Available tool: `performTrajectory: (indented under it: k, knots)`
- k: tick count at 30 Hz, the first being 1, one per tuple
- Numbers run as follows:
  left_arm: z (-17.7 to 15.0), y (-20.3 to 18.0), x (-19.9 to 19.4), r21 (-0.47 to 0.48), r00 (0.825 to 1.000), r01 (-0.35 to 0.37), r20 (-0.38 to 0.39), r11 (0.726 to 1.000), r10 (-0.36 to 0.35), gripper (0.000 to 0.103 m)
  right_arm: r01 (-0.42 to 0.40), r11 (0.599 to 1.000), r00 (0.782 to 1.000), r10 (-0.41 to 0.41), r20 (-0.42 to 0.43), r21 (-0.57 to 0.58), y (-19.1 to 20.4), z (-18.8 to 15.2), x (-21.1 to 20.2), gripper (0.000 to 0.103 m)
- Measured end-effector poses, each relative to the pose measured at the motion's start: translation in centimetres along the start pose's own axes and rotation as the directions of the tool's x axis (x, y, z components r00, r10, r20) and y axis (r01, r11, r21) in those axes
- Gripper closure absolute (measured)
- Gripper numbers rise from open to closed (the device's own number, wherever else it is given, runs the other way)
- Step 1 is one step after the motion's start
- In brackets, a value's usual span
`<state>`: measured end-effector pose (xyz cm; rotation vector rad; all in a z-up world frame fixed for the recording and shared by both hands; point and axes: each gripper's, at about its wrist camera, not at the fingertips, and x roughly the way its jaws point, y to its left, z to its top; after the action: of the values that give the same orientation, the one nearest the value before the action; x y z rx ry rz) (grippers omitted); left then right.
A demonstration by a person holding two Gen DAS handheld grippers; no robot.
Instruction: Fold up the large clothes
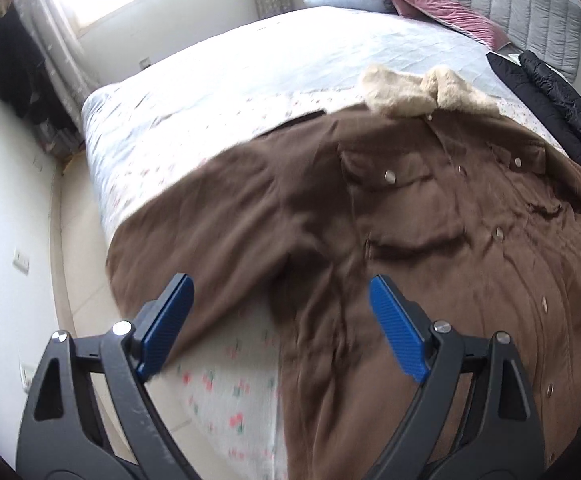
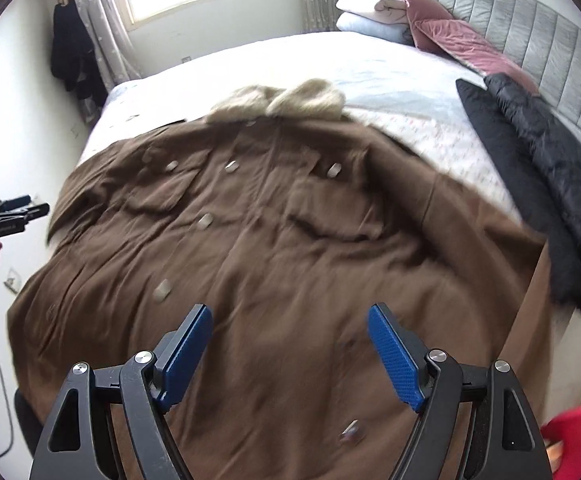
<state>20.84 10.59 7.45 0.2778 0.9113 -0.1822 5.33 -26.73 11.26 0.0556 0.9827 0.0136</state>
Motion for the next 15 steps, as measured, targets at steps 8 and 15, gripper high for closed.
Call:
performTrajectory:
  k: [8, 15]
  knots:
    - [11.7, -2.7, 9.6, 0.103, 0.996, -0.079, -0.027, 0.991, 0.083, 0.013, 0.046, 0.999, 0.999, -0.046, 0.026, 0.013, -5.7, 11.1, 6.0, 0.021]
    - [16.6, -2.6, 17.5, 0.029, 0.997, -0.029, -0.068, 0.999, 0.031, 0.013, 0.037, 0.995, 0.999, -0.035, -0.024, 0.097, -9.9, 18.7, 15.7, 0.021]
